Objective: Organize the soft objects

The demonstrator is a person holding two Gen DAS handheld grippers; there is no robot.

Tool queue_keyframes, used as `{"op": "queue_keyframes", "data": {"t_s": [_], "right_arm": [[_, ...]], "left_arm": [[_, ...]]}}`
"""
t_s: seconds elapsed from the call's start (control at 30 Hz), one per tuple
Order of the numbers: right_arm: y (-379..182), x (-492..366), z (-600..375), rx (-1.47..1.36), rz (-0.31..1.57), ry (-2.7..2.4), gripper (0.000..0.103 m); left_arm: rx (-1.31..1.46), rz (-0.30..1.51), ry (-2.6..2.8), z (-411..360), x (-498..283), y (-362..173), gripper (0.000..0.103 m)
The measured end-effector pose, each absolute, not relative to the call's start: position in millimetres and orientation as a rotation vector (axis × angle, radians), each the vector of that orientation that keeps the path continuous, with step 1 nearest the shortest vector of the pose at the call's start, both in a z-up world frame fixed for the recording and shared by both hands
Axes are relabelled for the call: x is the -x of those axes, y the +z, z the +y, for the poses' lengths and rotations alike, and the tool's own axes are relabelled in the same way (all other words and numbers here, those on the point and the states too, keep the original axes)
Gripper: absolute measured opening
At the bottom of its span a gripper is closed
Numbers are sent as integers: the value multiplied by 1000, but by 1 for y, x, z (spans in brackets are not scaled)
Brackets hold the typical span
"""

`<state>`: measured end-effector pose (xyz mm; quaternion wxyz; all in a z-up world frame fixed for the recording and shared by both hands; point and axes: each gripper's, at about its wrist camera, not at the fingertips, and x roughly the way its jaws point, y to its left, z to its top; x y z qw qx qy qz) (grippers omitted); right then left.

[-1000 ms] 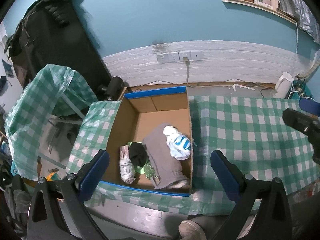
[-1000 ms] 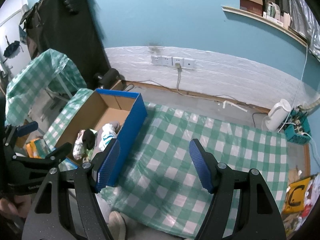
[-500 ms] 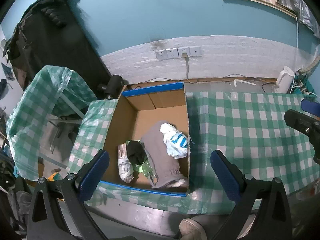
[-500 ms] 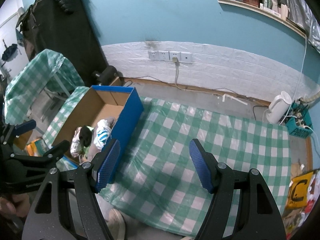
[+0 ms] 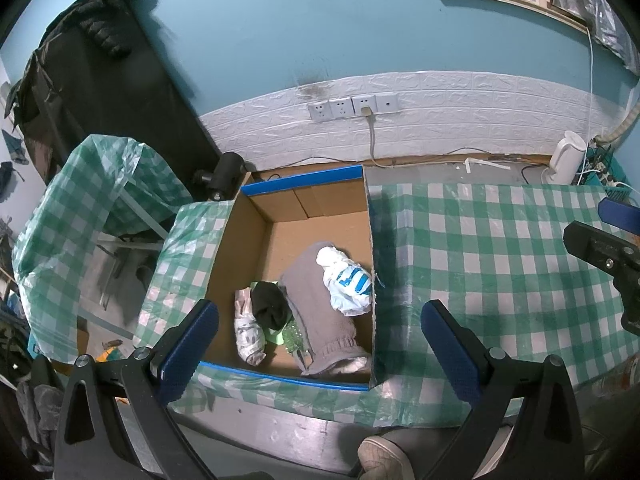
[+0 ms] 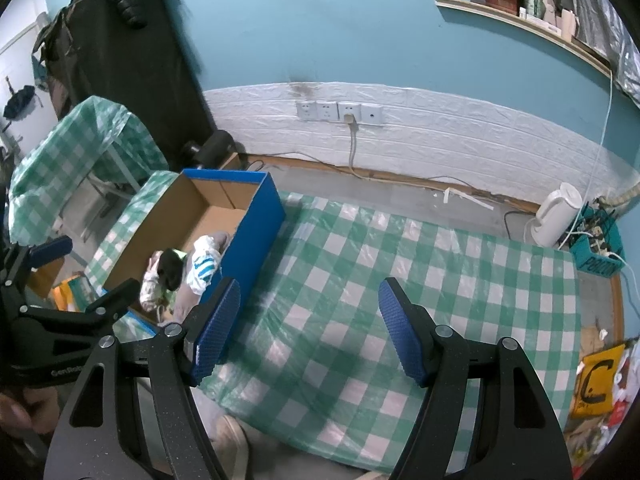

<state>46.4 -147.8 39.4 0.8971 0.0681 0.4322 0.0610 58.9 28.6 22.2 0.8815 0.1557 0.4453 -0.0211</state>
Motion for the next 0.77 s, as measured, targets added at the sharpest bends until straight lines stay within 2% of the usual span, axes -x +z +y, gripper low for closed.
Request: {"op": "queue_keyframes", "data": {"t_s": [0.77], "right_arm": [[40,-47,-147,-141,896,125,72]], "left_arm": [[-333,919,-51,25,-55,22,102]]}}
